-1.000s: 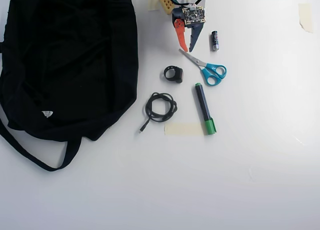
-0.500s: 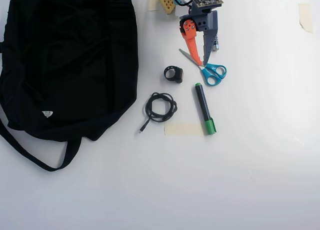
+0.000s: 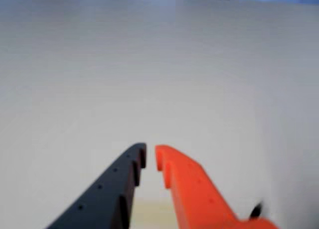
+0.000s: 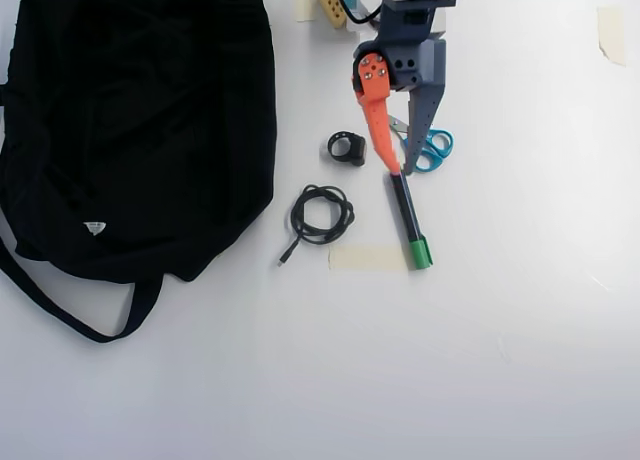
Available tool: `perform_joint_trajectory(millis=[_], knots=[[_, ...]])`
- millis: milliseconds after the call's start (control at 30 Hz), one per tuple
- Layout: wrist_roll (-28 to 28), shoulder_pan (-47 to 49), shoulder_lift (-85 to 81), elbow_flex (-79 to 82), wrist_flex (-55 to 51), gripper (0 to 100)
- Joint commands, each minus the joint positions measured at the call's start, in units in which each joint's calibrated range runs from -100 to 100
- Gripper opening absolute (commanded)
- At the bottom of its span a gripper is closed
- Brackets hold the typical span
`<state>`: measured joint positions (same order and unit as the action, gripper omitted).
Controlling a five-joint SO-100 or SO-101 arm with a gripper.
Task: Put the cable into the black bag
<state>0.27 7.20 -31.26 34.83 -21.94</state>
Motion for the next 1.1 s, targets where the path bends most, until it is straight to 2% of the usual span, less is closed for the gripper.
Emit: perform_joint_trajectory(millis=[0,367,867,1067], knots=[[-0.27,-2.26,6.03,-11.38,1.18,3],[-0.32,-2.49,18.81,-28.81,1.18,3],[-0.48,-2.79,19.47,-27.82,1.01,3],[0.1,-6.38,19.22,-26.92,0.75,2]])
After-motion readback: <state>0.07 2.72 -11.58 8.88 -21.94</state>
